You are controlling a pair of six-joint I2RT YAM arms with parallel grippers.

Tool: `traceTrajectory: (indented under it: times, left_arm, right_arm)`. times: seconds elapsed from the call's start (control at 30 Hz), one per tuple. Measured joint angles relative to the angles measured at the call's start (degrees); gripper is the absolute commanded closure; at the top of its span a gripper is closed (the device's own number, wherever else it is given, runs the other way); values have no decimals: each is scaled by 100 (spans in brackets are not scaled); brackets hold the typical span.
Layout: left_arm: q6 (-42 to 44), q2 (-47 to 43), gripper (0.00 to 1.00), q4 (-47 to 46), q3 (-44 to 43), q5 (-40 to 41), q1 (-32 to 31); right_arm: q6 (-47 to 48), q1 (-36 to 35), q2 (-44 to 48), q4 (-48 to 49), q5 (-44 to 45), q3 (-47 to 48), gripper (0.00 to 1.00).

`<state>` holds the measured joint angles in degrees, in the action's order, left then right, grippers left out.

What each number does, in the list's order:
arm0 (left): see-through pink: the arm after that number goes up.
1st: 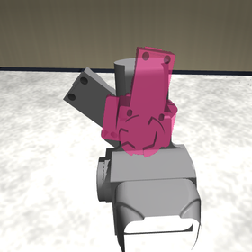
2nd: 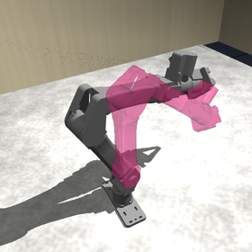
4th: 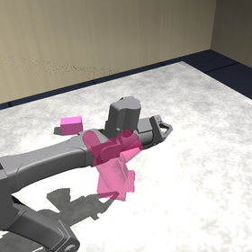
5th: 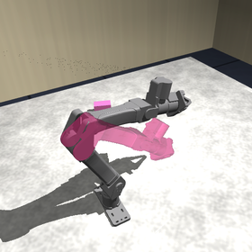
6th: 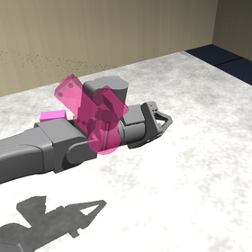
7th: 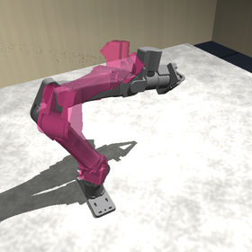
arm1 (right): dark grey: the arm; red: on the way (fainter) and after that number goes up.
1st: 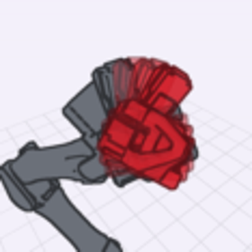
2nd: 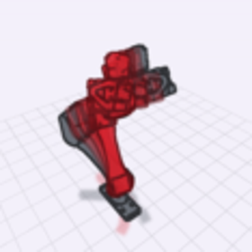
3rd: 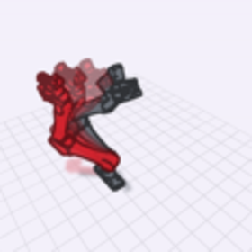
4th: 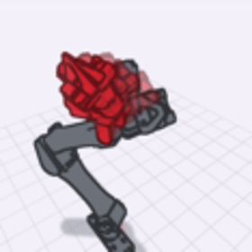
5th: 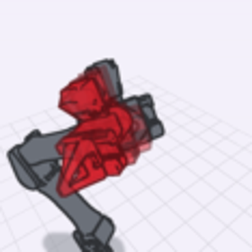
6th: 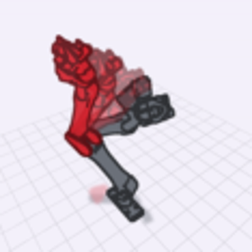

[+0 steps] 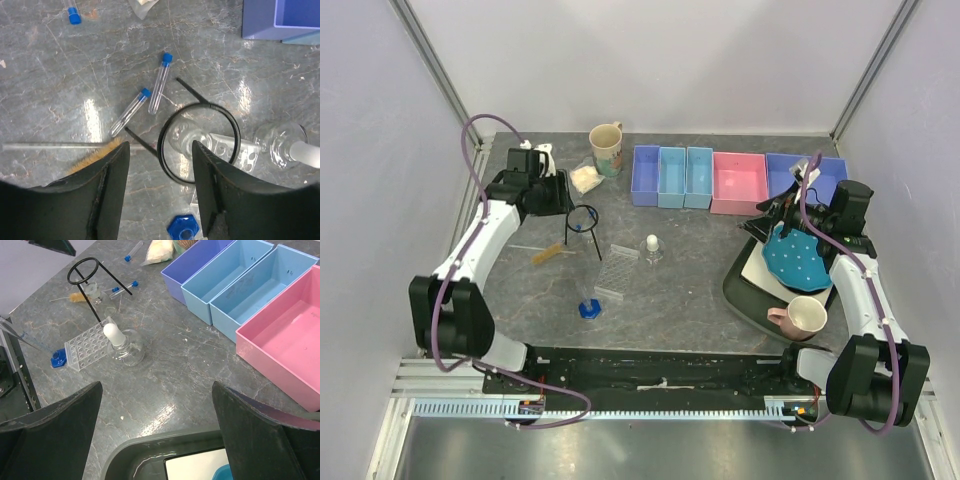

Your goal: Organize the chemistry lab equipment

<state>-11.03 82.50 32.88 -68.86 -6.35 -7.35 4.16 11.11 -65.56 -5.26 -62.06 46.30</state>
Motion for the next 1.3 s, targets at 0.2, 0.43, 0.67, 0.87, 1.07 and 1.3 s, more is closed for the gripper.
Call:
traceTrajectory:
  times: [0.2,0.43,0.67,0.87,1.07,1.3]
  left_arm:
    - [236,942,49,219,-745,232,-59]
    - [496,1432,58,472,-1246,579,-348]
    - [640,1558,57,634,-1281,841,-553]
    - [651,1534,51,649,-1281,1075,-562]
    - [651,1178,51,645,-1279,1051,-560]
    - [654,649,56,675,-1156,551,-560]
  right_arm:
    - [63,0,-39,-7,2,0,2]
    - [107,0,-138,-42,22,0,2]
    - [170,0,-162,-92,26,0,2]
    - [184,0,-170,-127,28,0,2]
    - [208,0,-170,-129,28,0,2]
    - [216,0,-170,-129,26,0,2]
